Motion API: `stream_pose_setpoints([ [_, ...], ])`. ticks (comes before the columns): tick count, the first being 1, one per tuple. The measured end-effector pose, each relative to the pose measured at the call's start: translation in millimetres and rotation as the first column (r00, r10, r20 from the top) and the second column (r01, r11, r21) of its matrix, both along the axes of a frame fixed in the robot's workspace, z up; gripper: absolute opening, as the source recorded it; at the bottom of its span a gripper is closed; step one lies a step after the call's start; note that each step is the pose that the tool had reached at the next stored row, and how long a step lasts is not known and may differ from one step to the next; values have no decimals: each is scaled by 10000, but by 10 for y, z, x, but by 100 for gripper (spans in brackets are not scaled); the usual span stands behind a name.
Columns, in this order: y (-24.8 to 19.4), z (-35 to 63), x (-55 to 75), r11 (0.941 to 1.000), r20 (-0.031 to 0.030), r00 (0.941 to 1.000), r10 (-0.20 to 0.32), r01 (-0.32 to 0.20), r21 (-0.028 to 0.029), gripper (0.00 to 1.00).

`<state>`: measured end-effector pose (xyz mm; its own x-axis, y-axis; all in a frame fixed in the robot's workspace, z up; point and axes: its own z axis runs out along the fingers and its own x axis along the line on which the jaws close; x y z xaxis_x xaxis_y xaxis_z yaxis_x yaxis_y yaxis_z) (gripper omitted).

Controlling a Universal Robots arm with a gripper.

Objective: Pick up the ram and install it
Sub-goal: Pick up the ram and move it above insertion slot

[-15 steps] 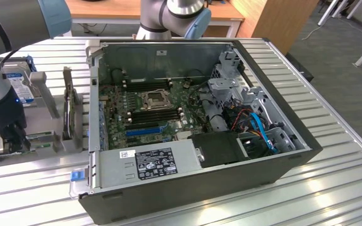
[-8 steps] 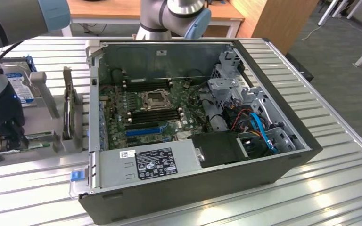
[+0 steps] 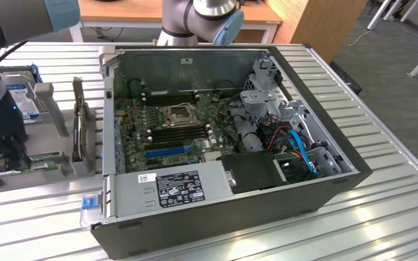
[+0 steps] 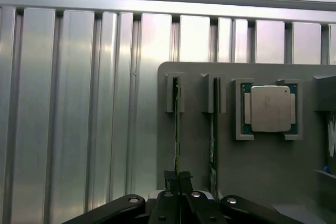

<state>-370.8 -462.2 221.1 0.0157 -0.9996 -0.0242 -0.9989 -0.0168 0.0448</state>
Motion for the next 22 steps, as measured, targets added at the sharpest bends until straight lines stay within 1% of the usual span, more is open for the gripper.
stream_pose_setpoints([
  [4,0,69,0,10000,0,10000,0,0,0,12],
  [5,0,167,0,10000,0,10000,0,0,0,12],
  [22,0,529,0,10000,-1,10000,0,0,-1,12],
])
